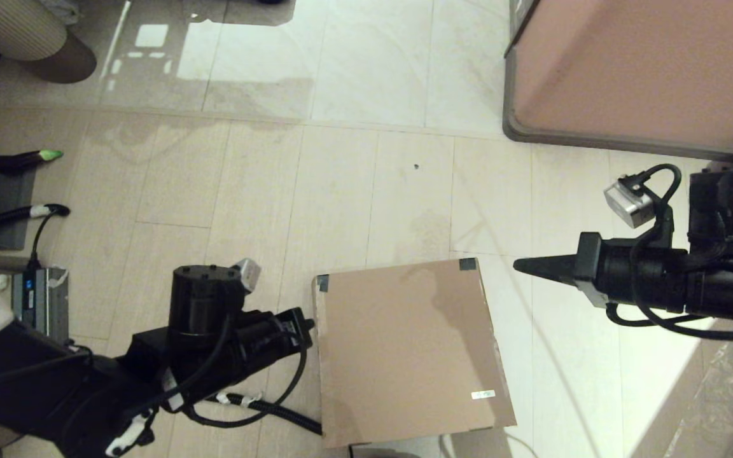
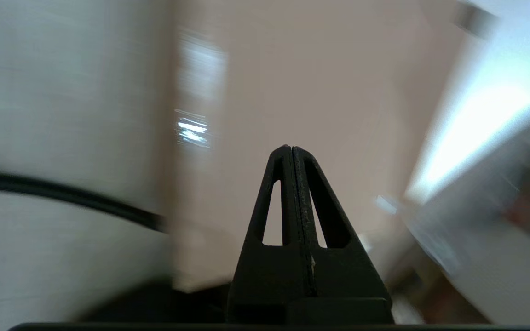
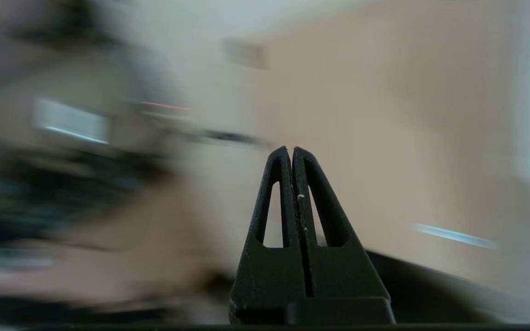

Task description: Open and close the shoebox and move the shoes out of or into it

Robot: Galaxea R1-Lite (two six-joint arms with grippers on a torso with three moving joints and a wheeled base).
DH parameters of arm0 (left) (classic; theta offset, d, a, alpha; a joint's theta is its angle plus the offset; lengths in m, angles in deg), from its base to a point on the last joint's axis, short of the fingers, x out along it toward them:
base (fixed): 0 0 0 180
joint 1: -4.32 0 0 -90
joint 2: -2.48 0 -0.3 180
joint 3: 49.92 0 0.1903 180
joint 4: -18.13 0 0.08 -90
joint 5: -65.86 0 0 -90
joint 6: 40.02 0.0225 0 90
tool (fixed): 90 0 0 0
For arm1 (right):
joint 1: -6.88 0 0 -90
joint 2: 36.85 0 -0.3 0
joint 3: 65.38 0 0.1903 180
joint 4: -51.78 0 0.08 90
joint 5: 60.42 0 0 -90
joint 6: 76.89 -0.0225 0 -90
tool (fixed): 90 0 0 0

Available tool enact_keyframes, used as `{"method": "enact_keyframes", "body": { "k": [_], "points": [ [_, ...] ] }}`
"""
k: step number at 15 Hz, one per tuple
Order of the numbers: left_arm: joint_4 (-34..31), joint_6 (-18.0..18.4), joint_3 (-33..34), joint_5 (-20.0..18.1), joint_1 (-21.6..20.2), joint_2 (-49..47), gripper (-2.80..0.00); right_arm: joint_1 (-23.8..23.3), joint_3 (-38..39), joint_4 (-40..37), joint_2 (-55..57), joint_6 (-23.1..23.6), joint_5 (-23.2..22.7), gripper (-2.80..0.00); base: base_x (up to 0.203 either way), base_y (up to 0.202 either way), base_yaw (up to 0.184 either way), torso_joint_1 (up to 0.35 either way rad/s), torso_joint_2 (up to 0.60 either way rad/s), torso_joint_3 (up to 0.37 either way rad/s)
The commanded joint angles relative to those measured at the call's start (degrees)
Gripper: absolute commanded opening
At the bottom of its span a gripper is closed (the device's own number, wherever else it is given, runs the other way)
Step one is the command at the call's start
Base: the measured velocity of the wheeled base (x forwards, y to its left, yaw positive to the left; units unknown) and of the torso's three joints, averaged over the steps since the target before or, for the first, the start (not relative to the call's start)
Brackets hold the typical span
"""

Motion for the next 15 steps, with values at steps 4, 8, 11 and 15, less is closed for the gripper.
{"method": "enact_keyframes", "body": {
  "k": [4,8,11,15],
  "points": [
    [6.42,-0.05,-3.53,3.89,-7.73,-11.41,-2.80,2.27,-1.52,-7.07,2.45,15.61,14.16,-2.80,0.000,0.000,0.000,0.000,0.00,0.000],
    [10.43,1.43,-10.49,4.35,-9.45,-21.09,-2.80,1.03,-1.72,-7.05,3.16,15.94,14.78,-2.80,0.000,0.000,0.000,0.000,0.00,0.000],
    [10.44,1.66,-18.77,5.19,-10.03,-27.10,-2.80,1.08,1.04,-7.03,0.31,15.85,16.27,-2.80,0.000,0.000,0.000,0.000,0.00,0.000],
    [9.83,2.09,-29.18,6.30,-9.74,-34.21,-2.80,1.11,5.94,-7.28,-6.99,15.99,18.49,-2.80,0.000,0.000,0.000,0.000,0.00,0.000]
  ]
}}
